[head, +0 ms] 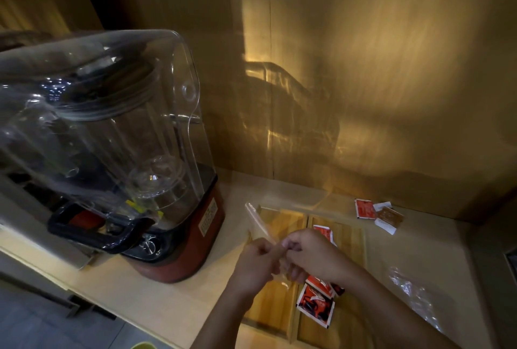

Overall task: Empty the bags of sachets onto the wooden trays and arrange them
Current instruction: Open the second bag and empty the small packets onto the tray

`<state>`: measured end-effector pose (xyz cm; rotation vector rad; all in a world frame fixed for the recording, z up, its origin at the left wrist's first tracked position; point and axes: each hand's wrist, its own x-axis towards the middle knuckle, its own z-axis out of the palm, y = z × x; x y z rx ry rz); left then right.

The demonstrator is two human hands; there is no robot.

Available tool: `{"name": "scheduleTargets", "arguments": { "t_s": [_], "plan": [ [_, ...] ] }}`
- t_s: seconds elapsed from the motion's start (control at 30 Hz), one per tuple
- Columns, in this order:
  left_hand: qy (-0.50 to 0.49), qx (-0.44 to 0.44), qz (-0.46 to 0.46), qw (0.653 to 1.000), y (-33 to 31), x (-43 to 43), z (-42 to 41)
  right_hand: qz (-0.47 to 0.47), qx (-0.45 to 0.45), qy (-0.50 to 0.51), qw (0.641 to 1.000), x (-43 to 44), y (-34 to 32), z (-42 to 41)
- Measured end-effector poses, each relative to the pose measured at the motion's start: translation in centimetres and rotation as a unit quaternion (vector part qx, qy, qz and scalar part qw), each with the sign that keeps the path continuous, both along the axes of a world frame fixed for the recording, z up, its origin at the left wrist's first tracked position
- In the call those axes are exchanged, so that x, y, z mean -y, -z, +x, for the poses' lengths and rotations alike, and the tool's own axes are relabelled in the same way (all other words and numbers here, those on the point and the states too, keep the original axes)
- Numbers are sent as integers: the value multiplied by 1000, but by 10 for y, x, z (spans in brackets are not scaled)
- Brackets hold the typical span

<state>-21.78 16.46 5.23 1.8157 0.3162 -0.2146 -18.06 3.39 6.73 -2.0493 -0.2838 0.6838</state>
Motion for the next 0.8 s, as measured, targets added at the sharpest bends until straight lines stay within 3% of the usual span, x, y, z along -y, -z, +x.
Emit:
{"name": "scheduleTargets", "arguments": {
  "t_s": [0.17, 0.33, 0.57, 0.67, 0.8],
  "plan": [
    [15, 0, -48, 999, 0, -7, -1, 38, -34, -11, 999, 4, 1, 3],
    [42, -15, -23, 999, -1, -8, -1, -12, 7, -21, 1000, 5, 0, 3],
    [68, -18, 79, 994, -4, -9, 0, -141, 129, -44, 981, -1, 2, 4],
    [41, -8, 179, 983, -7, -3, -2, -183, 166, -25, 969, -1, 1, 4],
    [13, 9, 282, 959, -11, 6, -4, -217, 127, -57, 966, -5, 2, 4]
  ]
}}
